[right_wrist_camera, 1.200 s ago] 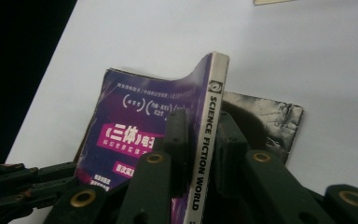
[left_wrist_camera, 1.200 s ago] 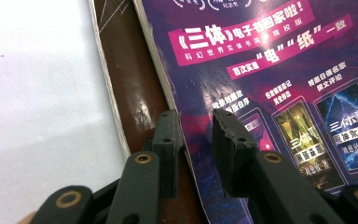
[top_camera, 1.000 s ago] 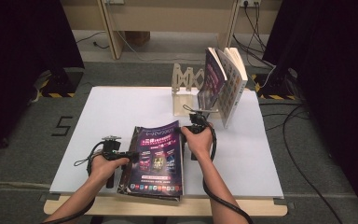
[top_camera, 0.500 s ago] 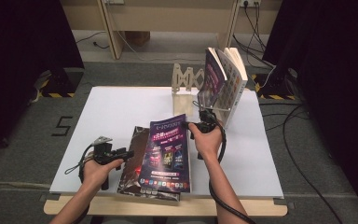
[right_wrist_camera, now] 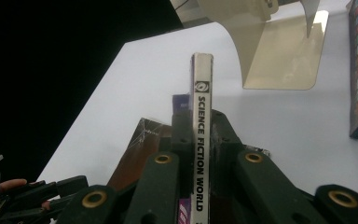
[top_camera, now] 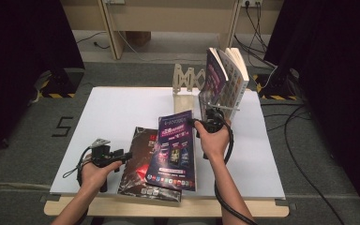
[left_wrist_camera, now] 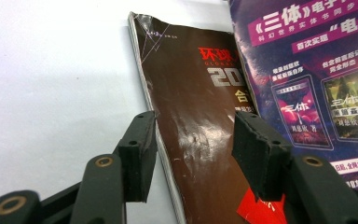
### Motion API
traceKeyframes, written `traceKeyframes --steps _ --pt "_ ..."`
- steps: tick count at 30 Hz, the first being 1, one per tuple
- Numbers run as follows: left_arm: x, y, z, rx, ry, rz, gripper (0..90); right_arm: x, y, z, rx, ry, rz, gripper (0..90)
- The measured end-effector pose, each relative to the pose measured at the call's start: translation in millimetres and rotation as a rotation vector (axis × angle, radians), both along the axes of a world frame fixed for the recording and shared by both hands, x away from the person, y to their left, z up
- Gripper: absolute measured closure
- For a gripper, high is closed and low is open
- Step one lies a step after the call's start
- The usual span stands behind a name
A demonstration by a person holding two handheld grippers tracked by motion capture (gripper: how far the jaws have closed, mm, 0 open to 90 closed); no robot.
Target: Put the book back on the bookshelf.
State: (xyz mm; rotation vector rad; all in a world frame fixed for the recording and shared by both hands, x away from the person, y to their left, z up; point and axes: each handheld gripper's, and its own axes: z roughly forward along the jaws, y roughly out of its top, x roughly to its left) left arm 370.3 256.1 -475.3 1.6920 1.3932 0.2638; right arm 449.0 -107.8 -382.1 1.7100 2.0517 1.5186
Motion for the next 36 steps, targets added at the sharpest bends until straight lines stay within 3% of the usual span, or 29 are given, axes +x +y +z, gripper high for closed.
traceKeyframes --steps 36 --pt "0.2 1.7 -2.6 0.005 0.005 -0.006 48.8 -7.4 -28.1 28.8 -0.014 -0.096 -0.086 83.2"
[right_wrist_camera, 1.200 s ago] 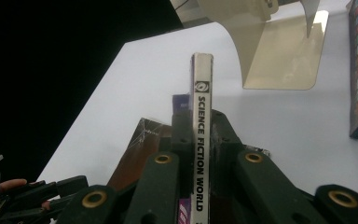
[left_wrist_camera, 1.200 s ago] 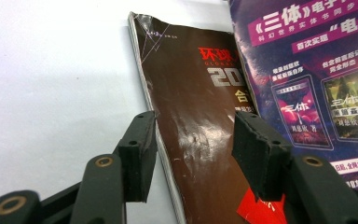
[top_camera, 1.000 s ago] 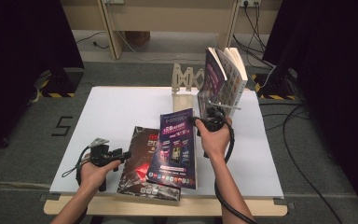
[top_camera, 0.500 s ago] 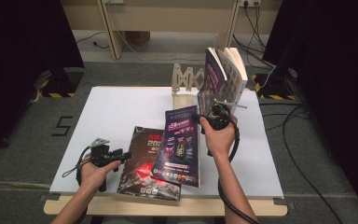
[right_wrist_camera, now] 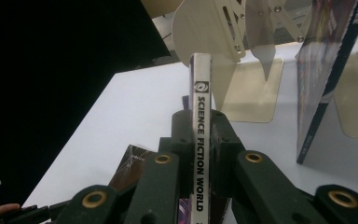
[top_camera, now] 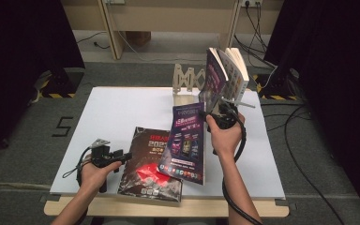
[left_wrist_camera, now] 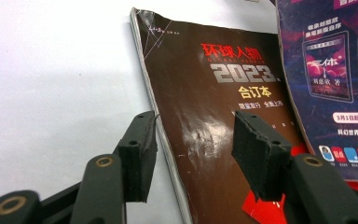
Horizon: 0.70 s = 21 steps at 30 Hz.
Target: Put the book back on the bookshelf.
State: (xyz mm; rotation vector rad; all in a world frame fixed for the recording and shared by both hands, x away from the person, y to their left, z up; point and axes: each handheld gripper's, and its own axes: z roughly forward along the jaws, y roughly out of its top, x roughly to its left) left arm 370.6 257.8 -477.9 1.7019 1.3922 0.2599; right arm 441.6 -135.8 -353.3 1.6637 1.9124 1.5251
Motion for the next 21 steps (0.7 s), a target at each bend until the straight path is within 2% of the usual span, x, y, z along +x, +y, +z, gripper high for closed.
traceKeyframes --steps 5,14,21 --pt "0.3 0.4 -0.1 0.0 0.0 -0.001 48.9 -0.9 -4.4 4.7 0.006 -0.003 -0.02 83.2" --pt "0.5 1.1 -0.6 0.007 0.004 -0.005 49.0 -1.6 -15.1 18.6 -0.005 -0.053 -0.059 83.1" --pt "0.3 1.4 -0.1 0.004 0.001 -0.002 49.0 -1.8 -20.4 26.9 -0.001 -0.072 -0.081 83.2"
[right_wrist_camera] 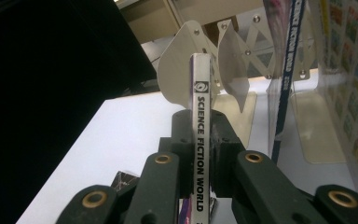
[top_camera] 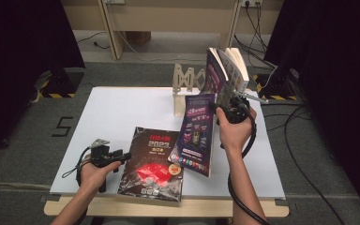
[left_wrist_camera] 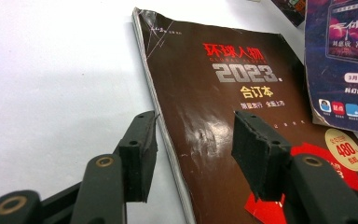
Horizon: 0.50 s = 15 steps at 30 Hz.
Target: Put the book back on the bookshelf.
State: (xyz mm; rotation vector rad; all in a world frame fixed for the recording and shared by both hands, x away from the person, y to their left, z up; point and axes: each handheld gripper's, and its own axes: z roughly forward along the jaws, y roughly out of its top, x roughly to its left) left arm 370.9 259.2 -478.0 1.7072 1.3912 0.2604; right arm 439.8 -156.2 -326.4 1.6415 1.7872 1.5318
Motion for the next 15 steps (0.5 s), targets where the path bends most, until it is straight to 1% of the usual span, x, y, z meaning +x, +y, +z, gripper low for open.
traceKeyframes --steps 2,3,9,12,15 --pt "0.0 0.1 -0.2 0.001 0.0 0.0 49.0 0.9 -0.9 1.8 -0.005 -0.007 -0.004 83.2" --pt "0.0 0.1 -0.3 0.001 0.002 0.003 49.0 1.0 -0.7 3.4 0.0 -0.002 -0.008 83.2" --pt "0.2 1.1 -0.4 -0.001 -0.001 0.004 49.2 3.0 -1.8 12.8 -0.017 -0.037 -0.036 83.1" --pt "0.0 1.2 -0.5 -0.002 0.0 0.004 49.2 4.5 -2.1 17.7 -0.033 -0.06 -0.051 83.2" --pt "0.1 1.7 -0.5 0.0 0.0 0.004 49.2 6.8 -1.8 22.1 -0.039 -0.07 -0.066 83.1"
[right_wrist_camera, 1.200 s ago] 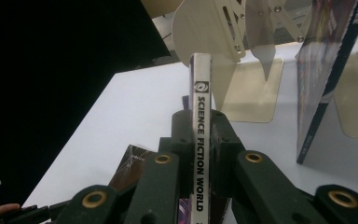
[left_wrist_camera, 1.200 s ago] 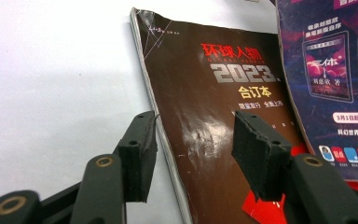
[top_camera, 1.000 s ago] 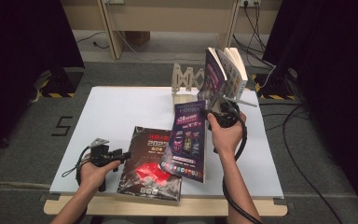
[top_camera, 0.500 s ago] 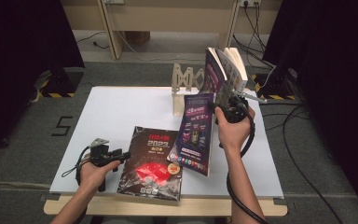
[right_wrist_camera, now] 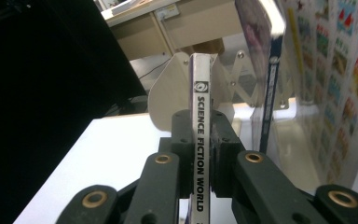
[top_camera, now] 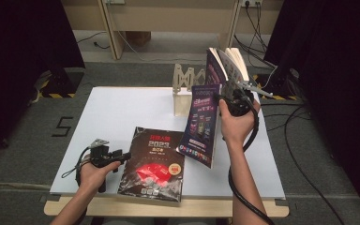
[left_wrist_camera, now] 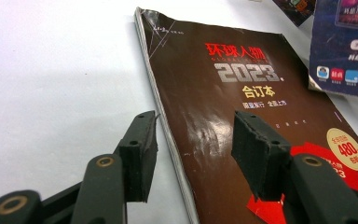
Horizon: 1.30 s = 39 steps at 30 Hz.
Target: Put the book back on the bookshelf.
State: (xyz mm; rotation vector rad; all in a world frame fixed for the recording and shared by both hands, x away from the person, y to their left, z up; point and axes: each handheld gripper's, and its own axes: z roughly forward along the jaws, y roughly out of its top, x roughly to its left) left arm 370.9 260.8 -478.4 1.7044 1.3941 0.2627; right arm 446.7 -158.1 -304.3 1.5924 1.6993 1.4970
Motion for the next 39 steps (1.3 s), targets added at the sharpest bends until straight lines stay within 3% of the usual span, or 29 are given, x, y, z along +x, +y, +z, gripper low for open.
traceKeyframes --steps 18,26,39 --pt "0.8 1.5 -1.8 0.001 0.0 0.003 49.3 22.8 7.4 16.8 -0.038 -0.086 -0.087 83.2" --pt "1.1 1.8 -1.9 0.001 0.001 0.001 49.4 33.5 14.4 26.0 -0.077 -0.129 -0.112 83.2" --pt "1.3 2.4 -2.9 -0.001 0.003 0.001 49.5 52.3 21.3 33.9 -0.083 -0.175 -0.142 83.2"
